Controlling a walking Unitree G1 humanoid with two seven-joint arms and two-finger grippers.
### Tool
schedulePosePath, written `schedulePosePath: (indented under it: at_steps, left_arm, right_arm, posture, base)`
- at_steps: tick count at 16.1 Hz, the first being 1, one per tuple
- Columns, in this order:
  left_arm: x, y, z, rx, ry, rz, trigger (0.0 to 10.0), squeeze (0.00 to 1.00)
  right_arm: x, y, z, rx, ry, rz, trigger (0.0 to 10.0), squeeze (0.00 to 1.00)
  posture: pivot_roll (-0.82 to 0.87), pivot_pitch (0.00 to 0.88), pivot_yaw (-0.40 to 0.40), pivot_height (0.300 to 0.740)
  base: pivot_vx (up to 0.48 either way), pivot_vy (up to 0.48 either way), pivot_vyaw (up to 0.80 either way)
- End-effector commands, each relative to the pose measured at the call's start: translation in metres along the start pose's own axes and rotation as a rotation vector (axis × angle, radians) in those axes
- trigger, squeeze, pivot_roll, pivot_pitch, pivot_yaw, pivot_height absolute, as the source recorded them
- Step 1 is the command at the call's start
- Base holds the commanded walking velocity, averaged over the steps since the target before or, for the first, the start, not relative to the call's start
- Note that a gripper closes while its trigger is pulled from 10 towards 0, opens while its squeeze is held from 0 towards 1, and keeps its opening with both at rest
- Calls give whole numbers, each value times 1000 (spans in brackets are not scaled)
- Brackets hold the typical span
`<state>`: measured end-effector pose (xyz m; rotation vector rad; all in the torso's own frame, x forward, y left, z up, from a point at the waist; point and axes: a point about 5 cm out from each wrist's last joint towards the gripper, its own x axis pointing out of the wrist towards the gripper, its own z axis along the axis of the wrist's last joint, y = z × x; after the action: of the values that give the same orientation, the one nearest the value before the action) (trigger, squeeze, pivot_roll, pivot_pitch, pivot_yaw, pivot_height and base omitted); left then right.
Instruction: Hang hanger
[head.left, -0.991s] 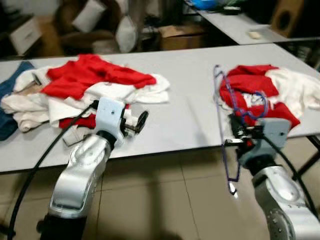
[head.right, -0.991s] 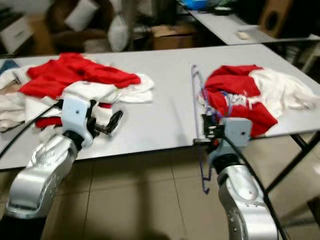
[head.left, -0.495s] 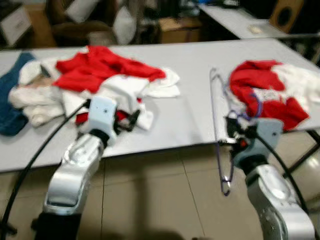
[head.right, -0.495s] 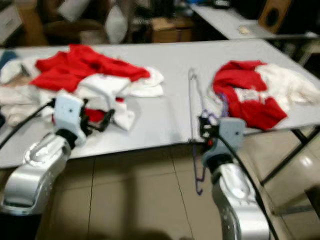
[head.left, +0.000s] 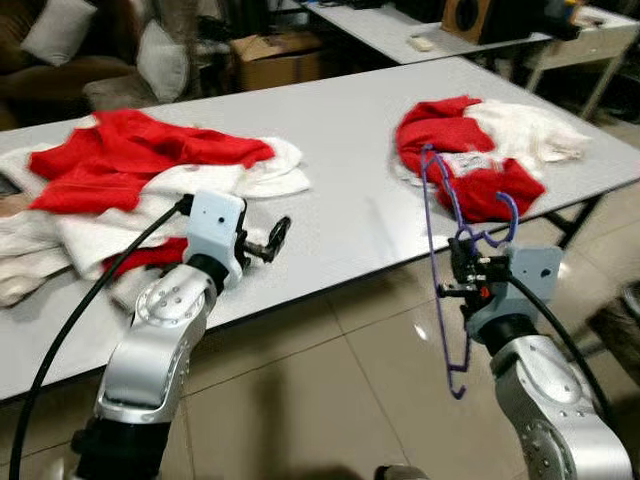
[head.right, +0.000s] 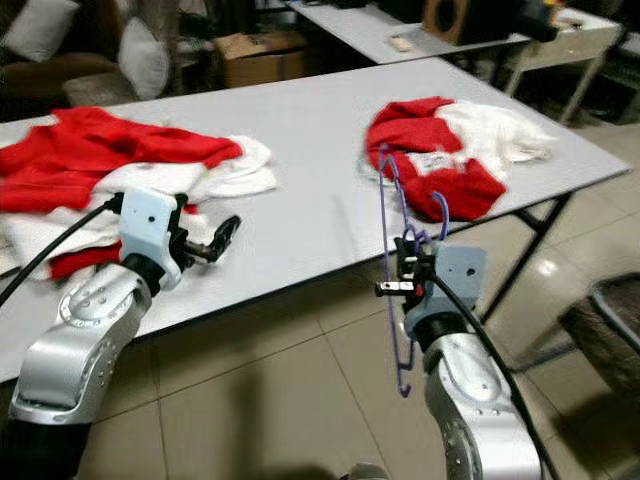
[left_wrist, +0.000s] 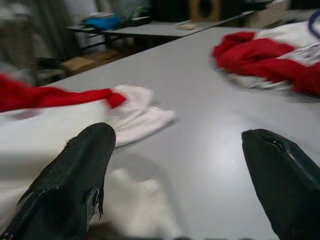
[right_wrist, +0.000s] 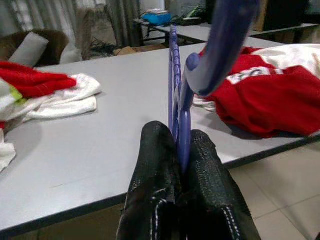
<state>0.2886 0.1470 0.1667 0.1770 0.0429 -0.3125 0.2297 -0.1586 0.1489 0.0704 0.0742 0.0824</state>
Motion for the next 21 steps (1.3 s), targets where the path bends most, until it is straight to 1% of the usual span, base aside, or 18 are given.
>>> schedulePosePath:
  at_steps: [1, 3, 4, 5, 7, 8, 9, 10, 12, 14, 15, 16, 17, 18, 19, 20, 21]
  left_arm:
    - [0, 1, 1, 18, -1, 19, 10000, 0]
    - [-4, 0, -3, 11, 14, 27, 10000, 0]
    - [-7, 8, -7, -32, 34, 69, 10000, 0]
    - [-8, 11, -7, -33, 33, 76, 10000, 0]
    - [-9, 22, -13, -28, 57, 127, 10000, 0]
    - [-9, 24, -13, -30, 61, 136, 10000, 0]
    - [-8, 33, -15, -53, 67, 173, 10000, 1000]
    - [-7, 37, -14, -58, 67, 180, 10000, 1000]
    - [-3, 41, -13, -30, 77, 191, 10000, 1000]
    - [10, 45, -14, -22, 78, 195, 10000, 1000]
    - [21, 46, -12, 16, 65, 174, 10000, 1000]
    - [33, 46, -12, 24, 56, 152, 10000, 573]
    - [43, 48, -14, 7, 73, 157, 10000, 0]
    - [48, 51, -17, 25, 95, 176, 10000, 0]
    - [54, 61, -22, 2, 135, 247, 4941, 0]
    - [57, 63, -24, -32, 142, 265, 0, 0]
    - [60, 65, -26, -69, 151, 278, 0, 0]
  right_arm:
    - [0, 2, 2, -7, -9, 13, 10000, 0]
    - [-1, 0, 0, -21, 0, 28, 10000, 0]
    - [1, 0, -1, -34, 12, 47, 10000, 0]
    - [2, 1, 0, -37, 10, 58, 10000, 0]
    - [4, 2, 2, -45, 7, 76, 10000, 0]
    - [4, 2, 2, -46, 8, 77, 10000, 0]
    - [2, 2, 1, -46, 11, 78, 10000, 0]
    - [1, 2, 0, -47, 13, 79, 10000, 0]
    - [3, 3, -2, -51, 14, 77, 10000, 0]
    - [8, 4, 1, -42, -3, 54, 10000, 0]
    - [11, 5, 3, -42, -12, 55, 10000, 0]
    - [14, 5, 4, -46, -13, 59, 10000, 0]
    - [17, 4, 3, -46, -11, 64, 10000, 0]
    - [18, 4, 3, -49, -9, 68, 10000, 0]
    - [19, 5, 3, -57, -9, 75, 10000, 0]
    - [20, 6, 4, -57, -12, 74, 10000, 0]
    - [20, 7, 4, -55, -14, 72, 10000, 0]
  posture:
    - [-138, 0, 38, 740]
    - [-132, 0, 34, 740]
    - [-130, 0, 29, 740]
    - [-130, 0, 29, 740]
    - [-140, 0, 25, 740]
    - [-140, 0, 25, 740]
    - [-139, 0, 28, 740]
    - [-139, 0, 28, 740]
    - [-140, 0, 41, 740]
    - [-147, 0, 43, 740]
    - [-149, 0, 38, 740]
    - [-132, 0, 26, 740]
    - [-122, 0, 20, 740]
    - [-120, 0, 18, 740]
    - [-120, 0, 18, 740]
    - [-129, 0, 23, 740]
    - [-138, 0, 31, 740]
  base:
    - [0, -480, 0]
    - [0, -480, 0]
    - [0, 0, 0]
    - [0, 0, 0]
    - [0, 0, 0]
    - [0, 0, 0]
    - [0, 0, 0]
    - [0, 0, 0]
    - [0, 0, 0]
    - [0, 0, 0]
    - [0, 0, 0]
    - [0, 0, 0]
    - [0, 0, 0]
    - [0, 0, 0]
    - [0, 0, 0]
    - [0, 0, 0]
    - [0, 0, 0]
